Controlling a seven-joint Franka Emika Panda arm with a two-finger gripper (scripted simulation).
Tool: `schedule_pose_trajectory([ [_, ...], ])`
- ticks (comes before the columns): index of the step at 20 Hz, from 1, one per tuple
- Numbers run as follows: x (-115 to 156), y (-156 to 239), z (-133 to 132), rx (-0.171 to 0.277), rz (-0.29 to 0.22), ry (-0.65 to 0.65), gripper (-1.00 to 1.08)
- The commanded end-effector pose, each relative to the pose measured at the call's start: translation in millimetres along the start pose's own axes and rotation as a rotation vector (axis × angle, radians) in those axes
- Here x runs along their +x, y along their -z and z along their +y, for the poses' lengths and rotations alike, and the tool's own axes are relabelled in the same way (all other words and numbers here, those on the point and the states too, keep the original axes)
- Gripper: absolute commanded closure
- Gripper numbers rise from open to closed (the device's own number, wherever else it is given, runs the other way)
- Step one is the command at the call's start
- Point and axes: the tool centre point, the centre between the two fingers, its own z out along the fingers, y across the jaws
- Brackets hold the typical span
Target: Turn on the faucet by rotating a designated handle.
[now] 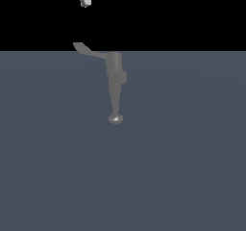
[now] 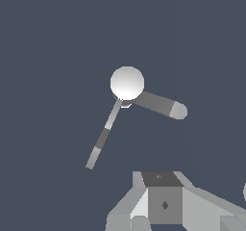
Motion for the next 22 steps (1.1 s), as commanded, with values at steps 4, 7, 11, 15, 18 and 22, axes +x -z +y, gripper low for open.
schedule_pose_trajectory([
  [4,4,-27,-29,0.000,-0.006,-0.122,1.08],
  [7,5,-43,-44,-0.001,-0.010,-0.188,1.08],
  [11,6,-63,-62,-0.001,-0.015,-0.268,1.08],
  [15,6,-79,-75,-0.002,-0.020,-0.331,1.08],
  [18,6,-89,-83,-0.003,-0.023,-0.367,1.08],
  [22,6,-98,-89,-0.003,-0.025,-0.399,1.08],
])
